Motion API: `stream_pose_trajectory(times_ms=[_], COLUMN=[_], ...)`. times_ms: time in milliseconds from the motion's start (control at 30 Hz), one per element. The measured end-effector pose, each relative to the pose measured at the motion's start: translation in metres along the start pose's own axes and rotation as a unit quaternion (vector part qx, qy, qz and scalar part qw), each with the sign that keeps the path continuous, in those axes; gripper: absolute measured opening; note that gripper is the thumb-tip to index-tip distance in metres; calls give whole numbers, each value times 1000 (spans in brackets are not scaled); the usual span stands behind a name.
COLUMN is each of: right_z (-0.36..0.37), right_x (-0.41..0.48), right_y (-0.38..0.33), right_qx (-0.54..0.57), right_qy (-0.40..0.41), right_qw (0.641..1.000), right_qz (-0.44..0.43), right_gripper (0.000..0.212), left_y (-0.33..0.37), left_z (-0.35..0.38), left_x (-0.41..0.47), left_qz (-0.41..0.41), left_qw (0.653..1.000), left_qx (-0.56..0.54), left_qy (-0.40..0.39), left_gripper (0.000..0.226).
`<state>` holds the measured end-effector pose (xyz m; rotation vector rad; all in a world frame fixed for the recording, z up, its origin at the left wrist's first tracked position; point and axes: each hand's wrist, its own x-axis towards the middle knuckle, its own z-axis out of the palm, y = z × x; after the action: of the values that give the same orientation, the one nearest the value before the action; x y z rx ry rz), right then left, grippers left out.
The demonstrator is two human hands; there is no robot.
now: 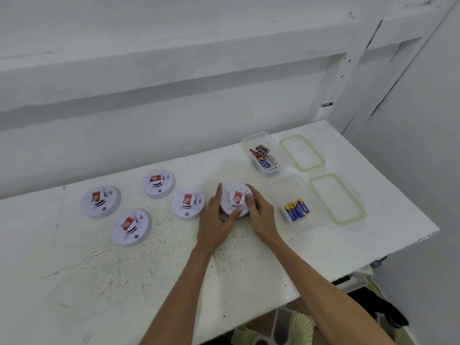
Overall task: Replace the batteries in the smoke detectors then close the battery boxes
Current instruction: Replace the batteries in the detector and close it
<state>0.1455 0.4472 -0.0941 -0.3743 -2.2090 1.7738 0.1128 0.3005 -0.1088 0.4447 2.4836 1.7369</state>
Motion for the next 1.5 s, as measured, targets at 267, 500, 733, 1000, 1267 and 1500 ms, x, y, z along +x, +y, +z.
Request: stream_pose_trajectory(times_ms=[267, 500, 733, 1000, 1267, 1500], right_z=[1, 7, 7, 8, 6, 6], right_x=[2, 1, 0, 0, 1, 2], right_y=[8, 12, 13, 12, 13, 12], right_qx=[0, -45, -58, -51, -44, -53], right_qy=[30, 49, 51, 51, 49, 46], right_qw=[999, 997, 997, 997, 998, 997], right_qz=[-13, -25, -23, -12, -5, -9], right_gripper=[38, 37, 37, 38, 36, 36], left_y=[-3, -4, -3, -6, -8, 0], left_z=[3, 3, 4, 4, 6, 3], left_x=[3, 2, 0, 0, 0, 1], left_qz=[18, 11, 12, 13, 17, -37], left_qw=[1000, 1000, 999, 999, 1000, 999], left_qx=[15, 20, 34, 33, 24, -11], left_qy=[5, 0, 6, 7, 1, 13], left_gripper=[75, 79, 81, 84, 91, 48])
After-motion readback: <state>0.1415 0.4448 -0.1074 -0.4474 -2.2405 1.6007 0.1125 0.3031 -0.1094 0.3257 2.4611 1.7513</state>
